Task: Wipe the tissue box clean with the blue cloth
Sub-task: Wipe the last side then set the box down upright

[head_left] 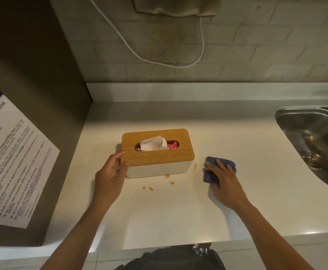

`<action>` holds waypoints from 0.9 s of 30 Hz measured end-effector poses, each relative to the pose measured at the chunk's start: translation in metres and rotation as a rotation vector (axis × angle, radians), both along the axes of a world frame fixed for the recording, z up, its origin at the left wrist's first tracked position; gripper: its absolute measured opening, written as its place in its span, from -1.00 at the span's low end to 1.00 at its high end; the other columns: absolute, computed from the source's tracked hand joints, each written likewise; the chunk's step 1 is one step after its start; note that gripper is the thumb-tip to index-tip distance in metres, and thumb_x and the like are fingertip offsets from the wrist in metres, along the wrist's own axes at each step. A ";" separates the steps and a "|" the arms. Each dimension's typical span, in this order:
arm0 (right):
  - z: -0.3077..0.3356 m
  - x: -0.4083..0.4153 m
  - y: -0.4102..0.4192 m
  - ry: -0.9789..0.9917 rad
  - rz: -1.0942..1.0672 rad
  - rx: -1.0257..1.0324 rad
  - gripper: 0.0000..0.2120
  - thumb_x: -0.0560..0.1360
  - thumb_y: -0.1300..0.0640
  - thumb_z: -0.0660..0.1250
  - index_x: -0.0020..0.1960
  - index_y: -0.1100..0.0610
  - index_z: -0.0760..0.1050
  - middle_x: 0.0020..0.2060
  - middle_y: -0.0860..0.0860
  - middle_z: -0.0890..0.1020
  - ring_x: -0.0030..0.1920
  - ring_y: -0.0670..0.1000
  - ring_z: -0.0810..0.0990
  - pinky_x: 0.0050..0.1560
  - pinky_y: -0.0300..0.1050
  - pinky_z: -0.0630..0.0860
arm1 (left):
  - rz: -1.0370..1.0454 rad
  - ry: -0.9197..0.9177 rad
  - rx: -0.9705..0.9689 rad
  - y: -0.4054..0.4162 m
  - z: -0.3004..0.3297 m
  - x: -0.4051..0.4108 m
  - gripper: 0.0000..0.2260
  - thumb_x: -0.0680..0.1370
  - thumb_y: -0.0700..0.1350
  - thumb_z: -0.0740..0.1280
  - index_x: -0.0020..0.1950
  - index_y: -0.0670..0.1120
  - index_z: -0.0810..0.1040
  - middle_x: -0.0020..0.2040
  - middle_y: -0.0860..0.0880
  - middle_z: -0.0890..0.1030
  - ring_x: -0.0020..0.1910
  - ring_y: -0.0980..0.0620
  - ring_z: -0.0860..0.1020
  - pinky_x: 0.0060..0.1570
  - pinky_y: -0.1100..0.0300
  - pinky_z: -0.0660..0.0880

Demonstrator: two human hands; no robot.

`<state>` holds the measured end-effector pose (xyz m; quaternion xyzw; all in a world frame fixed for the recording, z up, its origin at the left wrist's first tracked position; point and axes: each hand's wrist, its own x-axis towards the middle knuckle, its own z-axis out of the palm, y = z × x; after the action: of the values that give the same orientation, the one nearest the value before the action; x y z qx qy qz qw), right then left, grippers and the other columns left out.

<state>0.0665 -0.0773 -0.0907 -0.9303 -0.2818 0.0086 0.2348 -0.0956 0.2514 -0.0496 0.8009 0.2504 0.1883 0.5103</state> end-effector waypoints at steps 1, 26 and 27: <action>-0.001 -0.004 -0.007 0.072 -0.005 -0.005 -0.46 0.34 0.25 0.26 0.30 -0.04 0.47 0.31 -0.07 0.48 0.45 0.05 0.26 0.33 0.05 0.29 | 0.007 0.002 -0.022 -0.002 0.000 0.001 -0.73 0.65 -0.03 0.30 0.35 0.14 0.51 0.15 0.33 0.58 0.17 0.26 0.58 0.15 0.20 0.53; -0.023 -0.012 0.010 -0.055 -0.252 -0.314 -0.42 0.58 -0.06 -0.08 0.50 0.20 0.23 0.48 0.16 0.26 0.51 0.20 0.12 0.45 0.18 0.11 | 0.110 0.036 -0.005 -0.016 -0.003 0.005 -0.73 0.71 0.00 0.18 0.37 0.30 0.40 0.16 0.29 0.56 0.10 0.14 0.58 0.10 0.12 0.53; -0.019 -0.010 0.014 -0.026 -0.274 -0.282 -0.43 0.56 -0.07 -0.09 0.45 0.17 0.30 0.46 0.14 0.30 0.49 0.21 0.13 0.42 0.20 0.14 | 0.111 0.026 -0.017 -0.017 -0.002 0.005 -0.69 0.71 0.02 0.18 0.42 0.32 0.35 0.24 0.29 0.55 0.19 0.11 0.57 0.16 0.11 0.52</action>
<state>0.0568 -0.0637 -0.1098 -0.9836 -0.1518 0.0040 0.0973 -0.0905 0.2343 -0.0517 0.7837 0.3027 0.2036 0.5027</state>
